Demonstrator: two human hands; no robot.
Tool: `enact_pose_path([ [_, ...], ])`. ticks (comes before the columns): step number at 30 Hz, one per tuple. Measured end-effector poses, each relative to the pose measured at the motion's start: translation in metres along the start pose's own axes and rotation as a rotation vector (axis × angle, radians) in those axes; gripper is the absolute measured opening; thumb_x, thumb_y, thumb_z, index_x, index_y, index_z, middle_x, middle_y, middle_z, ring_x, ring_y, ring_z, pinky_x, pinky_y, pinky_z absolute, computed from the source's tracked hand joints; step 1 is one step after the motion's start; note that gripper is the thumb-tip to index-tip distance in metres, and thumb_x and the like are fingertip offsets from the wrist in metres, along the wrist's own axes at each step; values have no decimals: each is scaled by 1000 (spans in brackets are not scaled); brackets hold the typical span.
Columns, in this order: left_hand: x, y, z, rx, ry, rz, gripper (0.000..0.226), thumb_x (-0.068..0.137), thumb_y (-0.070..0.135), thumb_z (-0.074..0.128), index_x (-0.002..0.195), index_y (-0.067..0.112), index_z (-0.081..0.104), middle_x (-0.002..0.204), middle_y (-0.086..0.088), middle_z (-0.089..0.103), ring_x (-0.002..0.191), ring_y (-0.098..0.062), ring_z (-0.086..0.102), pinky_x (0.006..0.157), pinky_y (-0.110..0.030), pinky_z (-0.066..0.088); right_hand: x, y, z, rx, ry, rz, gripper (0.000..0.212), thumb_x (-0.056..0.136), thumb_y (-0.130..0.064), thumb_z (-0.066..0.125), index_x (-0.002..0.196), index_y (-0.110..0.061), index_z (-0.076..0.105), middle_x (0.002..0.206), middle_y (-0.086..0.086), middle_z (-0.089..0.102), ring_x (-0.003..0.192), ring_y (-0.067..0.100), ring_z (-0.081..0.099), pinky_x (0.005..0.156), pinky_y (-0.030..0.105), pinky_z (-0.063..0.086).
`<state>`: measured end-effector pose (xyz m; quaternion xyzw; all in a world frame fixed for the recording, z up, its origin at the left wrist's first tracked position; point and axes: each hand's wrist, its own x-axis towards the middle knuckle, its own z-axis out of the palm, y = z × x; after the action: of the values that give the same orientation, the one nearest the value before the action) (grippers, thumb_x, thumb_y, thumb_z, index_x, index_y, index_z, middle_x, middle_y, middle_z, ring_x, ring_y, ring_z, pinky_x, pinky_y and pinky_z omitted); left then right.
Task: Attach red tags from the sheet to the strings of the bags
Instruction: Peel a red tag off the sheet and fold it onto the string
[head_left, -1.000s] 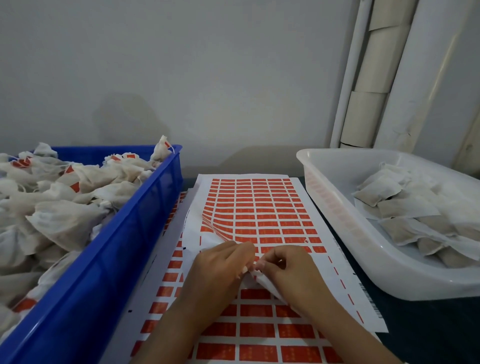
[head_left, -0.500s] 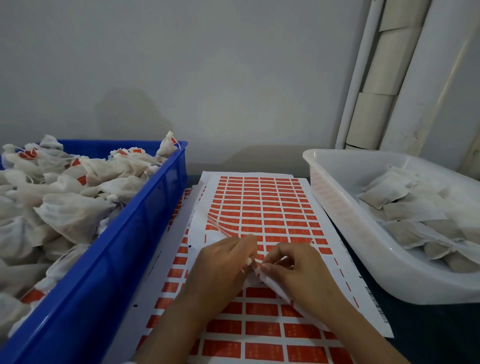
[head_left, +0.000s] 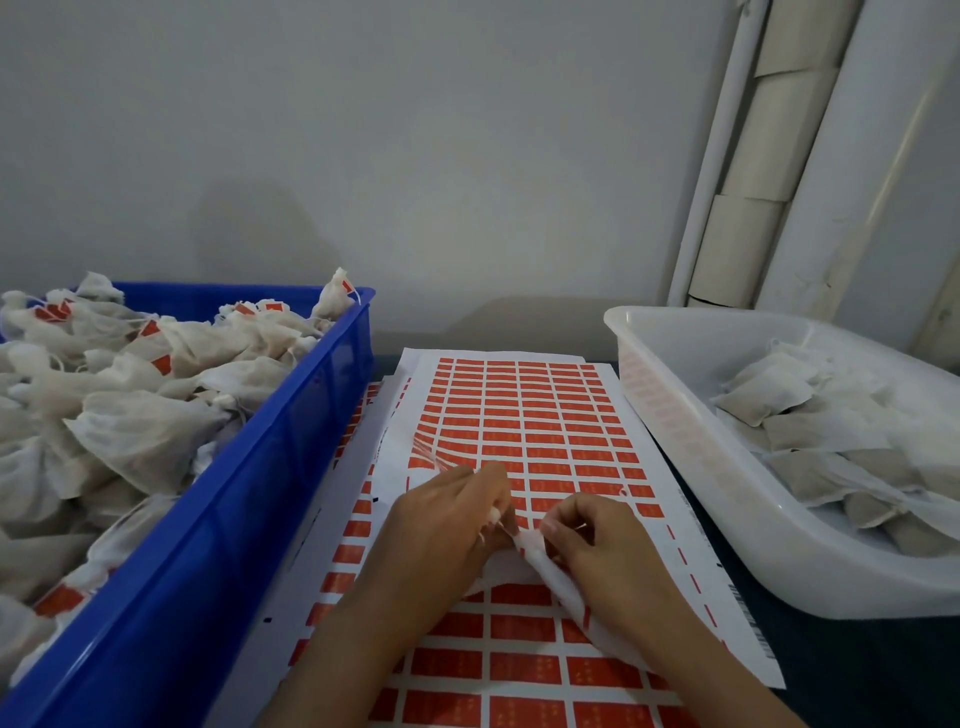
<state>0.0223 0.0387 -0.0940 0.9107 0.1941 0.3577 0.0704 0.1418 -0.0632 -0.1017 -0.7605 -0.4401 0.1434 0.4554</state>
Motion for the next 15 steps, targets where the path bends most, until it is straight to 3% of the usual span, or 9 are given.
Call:
enact_pose_path([
  [2,4,-5,-5,-53,-145,-258,37,69,51,72,93,42,45,79,28,46,65,6,48,58,-2,29,2,1,-1,-1,-11,17,21,92,-19,53,73,-27,51,77,-11,57,73,5,55,62,5,37],
  [4,2,-15,-14,-55,-63,-469,47,65,59,68,95,44,36,84,27,40,70,4,49,55,-8,32,2,2,-1,-3,-16,21,19,93,-21,52,75,-27,51,79,-12,57,74,4,55,62,5,36],
  [7,-8,-35,-32,-6,63,-804,44,72,55,64,96,27,40,96,9,51,68,-4,52,51,-16,37,0,3,0,-33,-1,-2,19,93,-24,51,76,-29,48,81,-15,55,75,3,54,64,3,35],
  [9,-14,-43,-37,-4,-41,-988,45,75,51,64,96,15,48,81,-1,56,61,-10,54,50,-20,39,0,4,1,-49,11,-17,18,94,-25,50,76,-30,47,80,-16,54,75,2,53,65,3,35],
  [15,-10,-41,-43,-85,-253,-1054,44,68,51,71,80,15,48,63,1,55,50,-7,52,46,-17,32,0,7,3,-82,31,-37,19,94,-27,48,76,-31,45,79,-19,52,74,1,52,62,4,35],
])
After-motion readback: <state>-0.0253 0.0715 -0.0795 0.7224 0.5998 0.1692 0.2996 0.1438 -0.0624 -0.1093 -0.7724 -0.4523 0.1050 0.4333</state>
